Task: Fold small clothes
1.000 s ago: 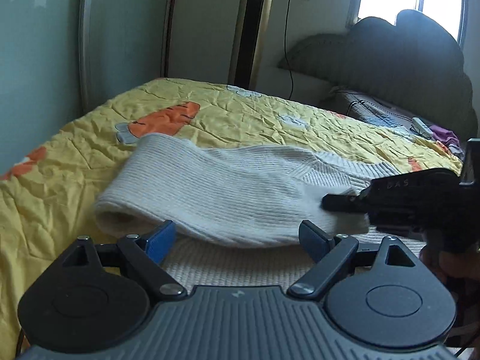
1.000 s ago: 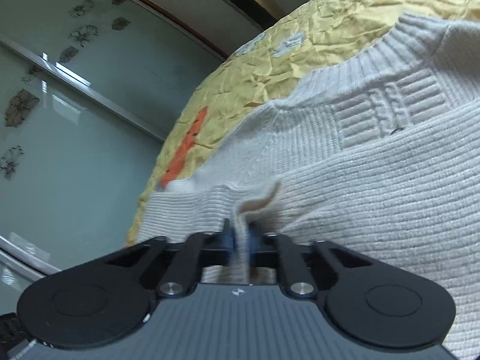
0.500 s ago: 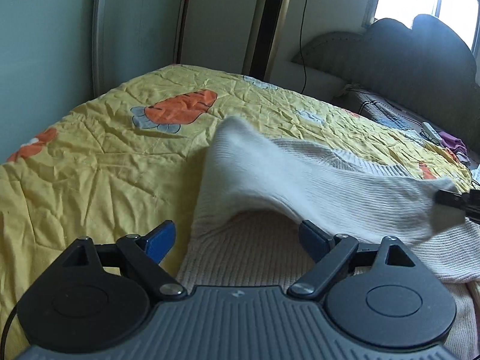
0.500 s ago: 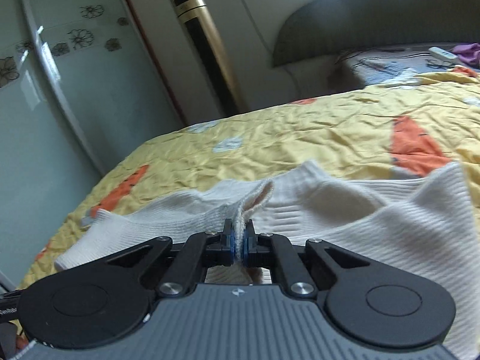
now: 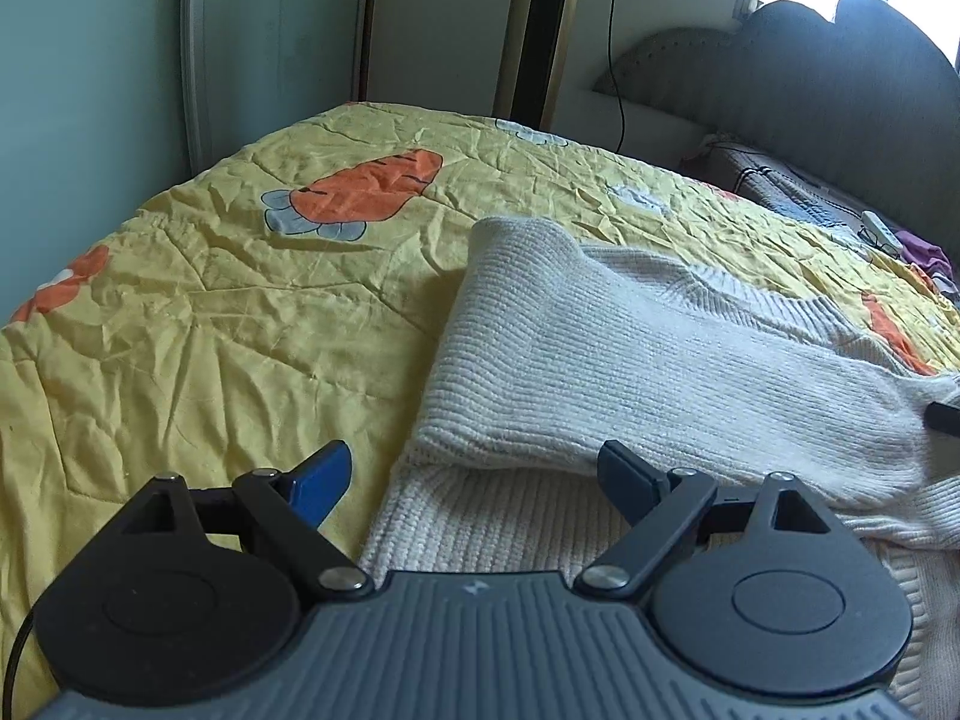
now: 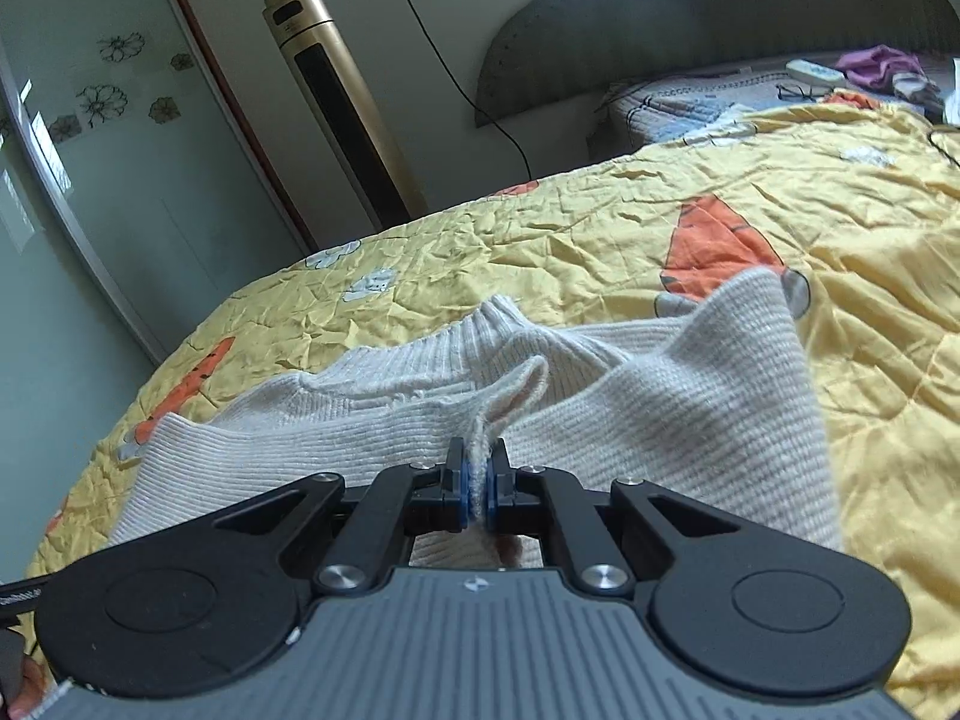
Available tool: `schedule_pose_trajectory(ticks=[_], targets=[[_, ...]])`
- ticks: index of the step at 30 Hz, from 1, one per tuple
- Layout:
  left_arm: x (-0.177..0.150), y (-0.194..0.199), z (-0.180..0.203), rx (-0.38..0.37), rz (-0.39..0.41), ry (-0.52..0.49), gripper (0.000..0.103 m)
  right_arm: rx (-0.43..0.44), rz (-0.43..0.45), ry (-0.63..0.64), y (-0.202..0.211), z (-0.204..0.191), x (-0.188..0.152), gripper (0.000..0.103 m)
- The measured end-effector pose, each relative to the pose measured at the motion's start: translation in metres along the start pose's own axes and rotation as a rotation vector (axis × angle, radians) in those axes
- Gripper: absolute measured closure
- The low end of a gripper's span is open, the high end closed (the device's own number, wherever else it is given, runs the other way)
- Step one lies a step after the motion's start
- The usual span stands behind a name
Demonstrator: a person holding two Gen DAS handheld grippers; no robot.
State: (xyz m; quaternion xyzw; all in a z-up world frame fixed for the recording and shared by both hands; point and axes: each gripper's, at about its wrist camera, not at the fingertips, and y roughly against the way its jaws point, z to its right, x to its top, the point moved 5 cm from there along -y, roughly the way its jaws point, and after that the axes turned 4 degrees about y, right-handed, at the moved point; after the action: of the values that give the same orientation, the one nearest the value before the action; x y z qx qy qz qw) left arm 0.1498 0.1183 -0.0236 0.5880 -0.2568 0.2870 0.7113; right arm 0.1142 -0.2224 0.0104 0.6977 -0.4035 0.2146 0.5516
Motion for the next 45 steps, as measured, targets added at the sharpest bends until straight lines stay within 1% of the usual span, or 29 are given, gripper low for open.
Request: schedule_pose_trajectory(ticks=[1,3,4,6,8,9,11,13,14,15,16,17,20,23,25,28,29,30,32,34,35,36,37,40,42,45], targets=[[0.0,-0.001,0.0,0.001,-0.003,0.0,0.013,-0.003,-0.008,-0.004,-0.001,0.002,-0.002,0.094],[-0.001,-0.002,0.001,0.003,-0.008,0.001,0.013,-0.019,-0.054,0.013,-0.009,0.004,-0.007,0.092],[-0.001,-0.002,0.001,0.006,-0.01,0.001,0.013,-0.03,-0.075,0.022,-0.013,0.005,-0.011,0.089],[-0.002,-0.001,0.001,0.011,-0.01,0.0,0.013,-0.044,-0.093,0.043,-0.015,0.005,-0.015,0.08],[-0.002,-0.002,0.001,0.011,-0.013,0.0,0.013,-0.08,-0.068,0.092,-0.007,0.0,-0.015,0.072],[-0.002,-0.002,0.001,0.012,-0.015,-0.001,0.013,-0.108,-0.045,0.121,-0.001,-0.003,-0.014,0.066],[-0.002,-0.002,0.003,0.013,-0.015,-0.003,0.013,-0.146,-0.007,0.174,0.008,-0.01,-0.012,0.068],[-0.002,-0.003,0.004,0.013,-0.017,-0.005,0.013,-0.129,-0.018,0.208,0.009,-0.017,-0.015,0.067],[-0.003,-0.002,0.005,0.014,-0.018,-0.006,0.013,-0.124,-0.039,0.223,0.005,-0.018,-0.018,0.057],[-0.003,-0.001,0.005,0.016,-0.018,-0.008,0.013,-0.136,-0.069,0.243,0.0,-0.018,-0.021,0.052],[-0.004,0.0,0.005,0.017,-0.014,-0.012,0.013,-0.158,-0.106,0.26,-0.006,-0.017,-0.025,0.053],[-0.004,0.001,0.006,0.02,-0.009,-0.019,0.013,-0.166,-0.117,0.266,-0.006,-0.016,-0.028,0.053],[-0.007,0.001,0.007,0.031,-0.013,-0.033,0.013,-0.148,-0.084,0.275,0.011,-0.022,-0.027,0.05],[-0.008,0.003,0.008,0.019,-0.021,-0.022,0.013,-0.147,-0.092,0.304,0.015,-0.026,-0.033,0.043],[-0.009,0.008,0.011,0.012,-0.013,-0.024,0.013,-0.154,-0.124,0.291,0.012,-0.021,-0.041,0.043],[-0.012,0.015,0.017,0.014,0.0,-0.039,0.013,-0.151,-0.095,0.28,0.023,-0.024,-0.048,0.041],[-0.014,0.018,0.019,0.011,0.003,-0.041,0.013,-0.15,-0.088,0.286,0.027,-0.027,-0.051,0.036],[-0.017,0.022,0.022,0.006,0.007,-0.04,0.013,-0.15,-0.079,0.293,0.031,-0.03,-0.056,0.028],[-0.024,0.031,0.031,-0.018,0.015,-0.038,0.013,-0.157,-0.061,0.314,0.038,-0.036,-0.066,0.021],[-0.034,0.039,0.044,-0.054,0.017,-0.039,0.013,-0.193,-0.042,0.362,0.043,-0.041,-0.077,0.017],[-0.04,0.043,0.052,-0.075,0.013,-0.042,0.013,-0.21,-0.035,0.38,0.046,-0.043,-0.082,0.012],[-0.046,0.046,0.06,-0.097,0.005,-0.046,0.013,-0.219,-0.035,0.388,0.048,-0.045,-0.086,0.003],[-0.052,0.048,0.067,-0.116,-0.001,-0.051,0.013,-0.222,-0.041,0.391,0.049,-0.046,-0.09,0.0],[-0.068,0.054,0.088,-0.16,-0.013,-0.082,0.013,-0.264,-0.067,0.405,0.051,-0.045,-0.104,0.0],[-0.075,0.054,0.098,-0.181,-0.03,-0.099,0.013,-0.275,-0.05,0.403,0.052,-0.044,-0.112,0.0],[-0.081,0.055,0.108,-0.187,-0.044,-0.119,0.013,-0.277,-0.047,0.383,0.054,-0.042,-0.115,0.0]])
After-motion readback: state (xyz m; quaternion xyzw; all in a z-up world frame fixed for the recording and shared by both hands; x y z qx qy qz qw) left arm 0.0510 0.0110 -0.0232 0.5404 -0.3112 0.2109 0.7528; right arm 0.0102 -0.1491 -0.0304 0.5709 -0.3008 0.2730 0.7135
